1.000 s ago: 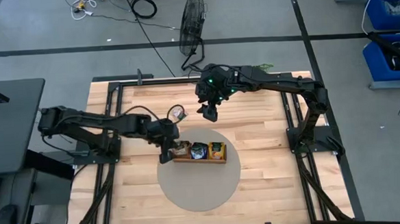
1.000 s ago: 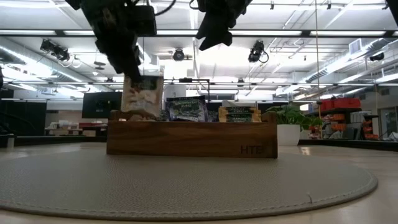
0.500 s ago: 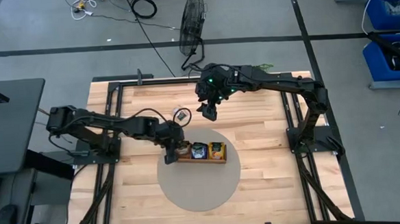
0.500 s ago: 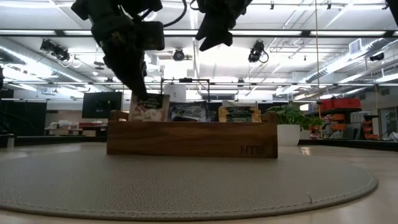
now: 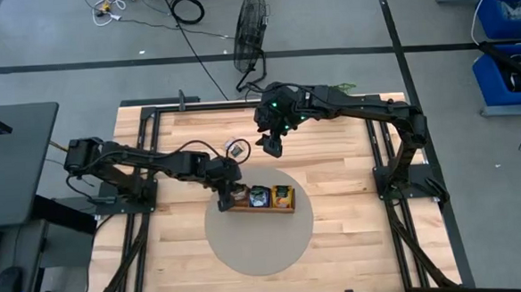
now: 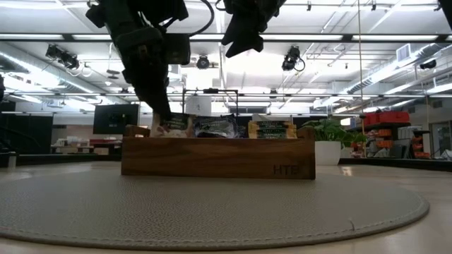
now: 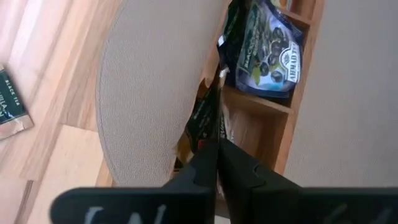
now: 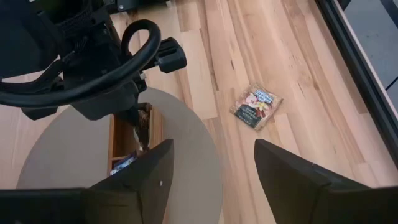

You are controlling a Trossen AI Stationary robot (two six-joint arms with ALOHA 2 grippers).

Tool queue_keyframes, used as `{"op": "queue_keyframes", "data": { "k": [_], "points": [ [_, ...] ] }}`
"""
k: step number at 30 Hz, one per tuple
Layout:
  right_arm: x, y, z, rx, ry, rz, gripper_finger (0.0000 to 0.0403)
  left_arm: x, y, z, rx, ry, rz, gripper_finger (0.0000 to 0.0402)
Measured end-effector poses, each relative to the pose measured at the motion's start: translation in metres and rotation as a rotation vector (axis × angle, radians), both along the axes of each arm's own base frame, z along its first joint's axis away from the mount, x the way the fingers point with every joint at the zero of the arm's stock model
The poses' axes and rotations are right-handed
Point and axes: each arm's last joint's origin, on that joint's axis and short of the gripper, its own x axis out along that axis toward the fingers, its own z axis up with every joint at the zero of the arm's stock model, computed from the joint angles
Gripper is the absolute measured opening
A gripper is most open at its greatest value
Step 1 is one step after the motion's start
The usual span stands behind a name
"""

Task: Pick & Place Tea
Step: Put the brown tea bag into the left section of the wooden organizer

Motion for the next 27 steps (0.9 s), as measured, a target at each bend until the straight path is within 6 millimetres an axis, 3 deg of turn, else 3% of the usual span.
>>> {"op": "queue_keyframes", "data": {
  "k": [10, 14, 23, 27],
  "points": [
    [0.000, 0.000, 0.000, -0.001, 0.005, 0.002, 0.0231, 0.001, -0.001, 0.002, -0.064, -0.014, 0.024, 0.0120],
    [0.000, 0.000, 0.000, -0.011, -0.003, 0.014, 0.0231, -0.003, 0.002, 0.015, -0.074, -0.080, 0.048, 0.0150],
    [0.006, -0.001, 0.007, 0.023, -0.109, 0.073, 0.0231, -0.025, 0.038, 0.073, -0.024, -0.401, 0.190, 0.0151],
    [0.008, -0.002, 0.011, 0.041, -0.159, 0.099, 0.0231, -0.040, 0.059, 0.083, 0.039, -0.410, 0.238, 0.0144]
  ]
}}
